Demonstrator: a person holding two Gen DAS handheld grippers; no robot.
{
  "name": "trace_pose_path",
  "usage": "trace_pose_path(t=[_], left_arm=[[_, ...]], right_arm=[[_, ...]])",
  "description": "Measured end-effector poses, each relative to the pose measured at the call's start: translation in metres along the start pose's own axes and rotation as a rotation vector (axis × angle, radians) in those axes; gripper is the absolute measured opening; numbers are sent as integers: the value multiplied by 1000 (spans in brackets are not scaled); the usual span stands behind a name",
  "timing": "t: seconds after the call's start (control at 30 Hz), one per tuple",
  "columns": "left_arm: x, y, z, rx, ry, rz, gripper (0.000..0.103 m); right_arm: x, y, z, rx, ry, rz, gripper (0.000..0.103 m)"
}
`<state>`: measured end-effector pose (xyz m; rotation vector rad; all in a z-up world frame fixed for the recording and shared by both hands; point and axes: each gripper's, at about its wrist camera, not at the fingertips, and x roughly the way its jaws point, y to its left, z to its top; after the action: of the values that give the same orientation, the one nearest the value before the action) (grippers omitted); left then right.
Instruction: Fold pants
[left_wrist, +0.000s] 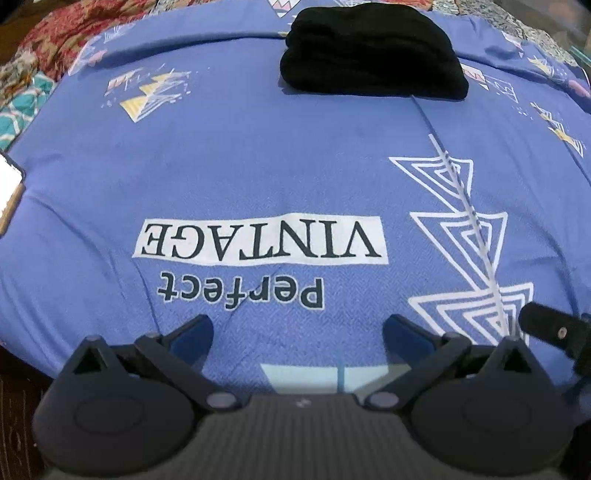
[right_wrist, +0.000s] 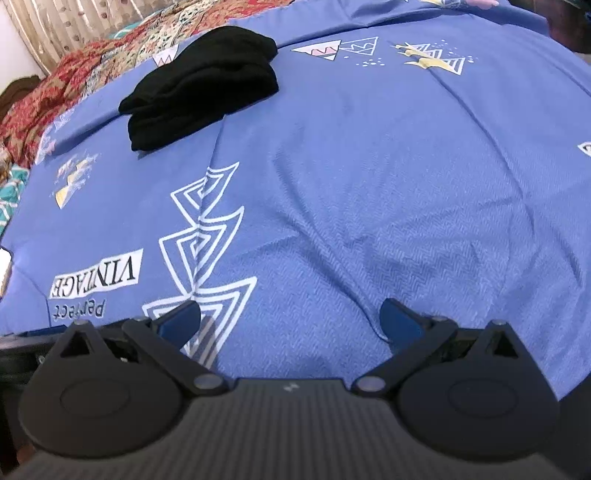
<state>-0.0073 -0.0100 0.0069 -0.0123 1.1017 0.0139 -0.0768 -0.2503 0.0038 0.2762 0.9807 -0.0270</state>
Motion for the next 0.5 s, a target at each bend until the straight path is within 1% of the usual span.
trace_pose_path(t=[0.17,0.5], left_arm=[[3,0,2,14,7,3,103],[4,1,2,13,2,-3,103]], right_arm=[[3,5,1,-32,-1,-28,103],[7,7,2,-43,-23,-34,103]])
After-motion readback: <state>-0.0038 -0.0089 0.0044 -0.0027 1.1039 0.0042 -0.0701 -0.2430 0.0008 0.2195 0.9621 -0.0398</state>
